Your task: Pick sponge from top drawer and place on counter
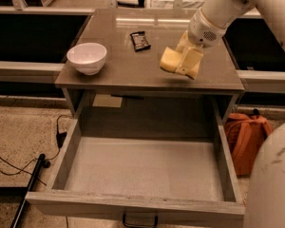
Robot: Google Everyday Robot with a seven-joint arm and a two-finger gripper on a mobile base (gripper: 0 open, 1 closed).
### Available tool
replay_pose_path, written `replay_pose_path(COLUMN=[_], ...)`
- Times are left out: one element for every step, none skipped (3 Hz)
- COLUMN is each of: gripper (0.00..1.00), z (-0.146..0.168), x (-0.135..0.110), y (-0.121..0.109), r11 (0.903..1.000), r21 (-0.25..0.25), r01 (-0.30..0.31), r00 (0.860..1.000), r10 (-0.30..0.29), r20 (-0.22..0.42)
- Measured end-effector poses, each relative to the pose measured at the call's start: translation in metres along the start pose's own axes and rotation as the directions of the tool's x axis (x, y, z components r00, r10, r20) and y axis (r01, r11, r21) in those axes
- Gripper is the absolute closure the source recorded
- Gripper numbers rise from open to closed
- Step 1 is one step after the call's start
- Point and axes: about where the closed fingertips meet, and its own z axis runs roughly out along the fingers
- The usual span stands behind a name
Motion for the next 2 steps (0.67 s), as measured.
replay_pose_path(gripper=[0.36,0.13], z=[0.001,0.018], x=[-0.002,0.001], y=[-0.031,-0.046], r11=[0.9926,0.9841], r21=[0.082,0.102], r01=[-0.090,-0.146], r00=[0.994,0.988], r10=[0.084,0.138], r20=[0.075,0.075])
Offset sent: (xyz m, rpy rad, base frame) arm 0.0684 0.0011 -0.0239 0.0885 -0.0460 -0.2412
